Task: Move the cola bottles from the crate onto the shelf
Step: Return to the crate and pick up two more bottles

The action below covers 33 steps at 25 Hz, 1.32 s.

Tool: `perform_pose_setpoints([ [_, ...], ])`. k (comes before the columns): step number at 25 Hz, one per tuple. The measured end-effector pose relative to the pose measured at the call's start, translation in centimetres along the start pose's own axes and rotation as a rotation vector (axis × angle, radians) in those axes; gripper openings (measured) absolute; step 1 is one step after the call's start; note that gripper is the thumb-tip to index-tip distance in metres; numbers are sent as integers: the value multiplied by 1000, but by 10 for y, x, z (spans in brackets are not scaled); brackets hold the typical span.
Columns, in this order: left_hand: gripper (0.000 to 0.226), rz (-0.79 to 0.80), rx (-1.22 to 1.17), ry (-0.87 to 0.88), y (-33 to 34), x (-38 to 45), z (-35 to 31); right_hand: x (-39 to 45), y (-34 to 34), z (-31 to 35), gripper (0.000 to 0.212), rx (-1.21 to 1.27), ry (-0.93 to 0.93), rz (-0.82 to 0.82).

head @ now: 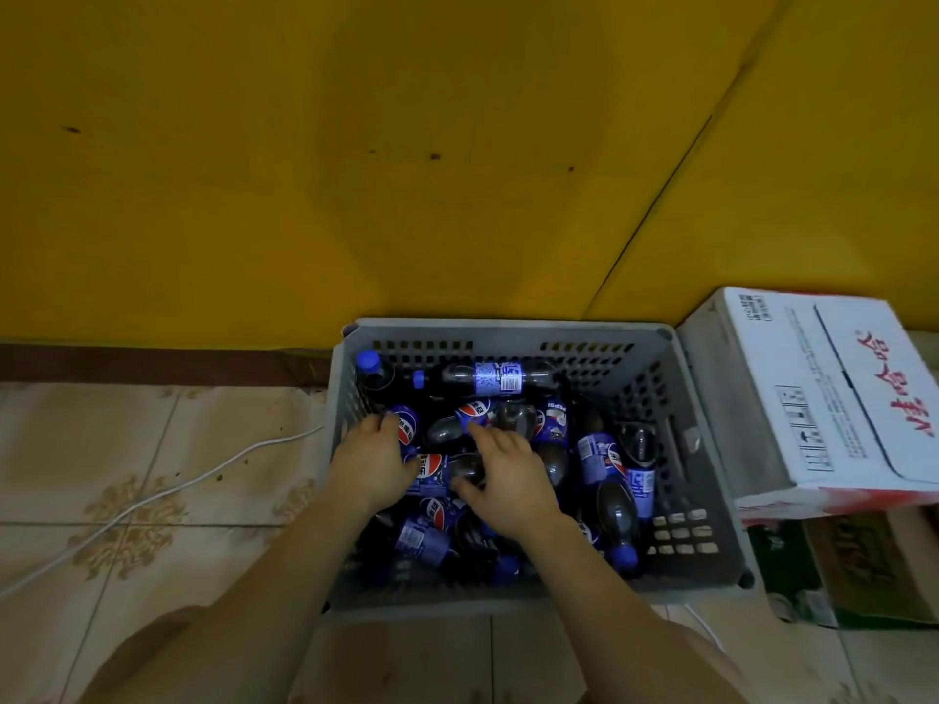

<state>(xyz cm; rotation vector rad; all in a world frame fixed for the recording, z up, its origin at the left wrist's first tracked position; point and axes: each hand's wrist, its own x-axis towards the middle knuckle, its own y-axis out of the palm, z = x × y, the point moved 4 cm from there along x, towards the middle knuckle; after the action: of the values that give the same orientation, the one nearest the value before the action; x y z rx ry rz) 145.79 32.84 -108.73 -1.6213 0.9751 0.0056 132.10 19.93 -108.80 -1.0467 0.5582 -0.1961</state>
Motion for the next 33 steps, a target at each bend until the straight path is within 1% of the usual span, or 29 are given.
perform_pose_setpoints([
  [2, 73, 0, 168, 7, 9, 5, 2, 7, 14, -4, 82, -65, -5, 25],
  [4, 72, -5, 276, 27, 13, 11, 3, 15, 25, -9, 85, -118, -1, 70],
  [7, 82, 80, 413, 50, 16, 10, 3, 18, 39, -16, 83, -221, 4, 155],
  [9, 87, 137, 493, 37, 14, 7, 2, 20, 41, -18, 80, -275, -2, 145],
  [11, 85, 131, 531, 44, 9, 5, 1, 24, 39, -19, 78, -276, -2, 132],
  [14, 80, 82, 484, 70, 0, 1, -3, 22, 36, -24, 76, -221, -17, 145],
  [17, 68, 40, 383, 50, -11, -8, -10, 13, 24, -22, 75, -64, -38, 147],
  [19, 61, 7, 369, 29, -26, -10, -16, 10, 4, -18, 72, 20, -51, 87],
  [21, 57, -33, 353, 10, -45, -10, -22, 7, -22, -16, 67, 126, -47, -21],
  [24, 62, -93, 289, 34, -65, -12, -26, -2, -53, -11, 70, 280, -12, -154],
  [27, 65, -145, 225, 84, -81, -15, -25, -5, -70, -9, 69, 415, 25, -218],
  [30, 66, -133, 200, 171, -94, -15, -33, -4, -71, -18, 68, 467, 35, -249],
  [33, 81, -144, 209, 274, -91, -16, -51, -5, -56, -21, 62, 450, 49, -255],
])
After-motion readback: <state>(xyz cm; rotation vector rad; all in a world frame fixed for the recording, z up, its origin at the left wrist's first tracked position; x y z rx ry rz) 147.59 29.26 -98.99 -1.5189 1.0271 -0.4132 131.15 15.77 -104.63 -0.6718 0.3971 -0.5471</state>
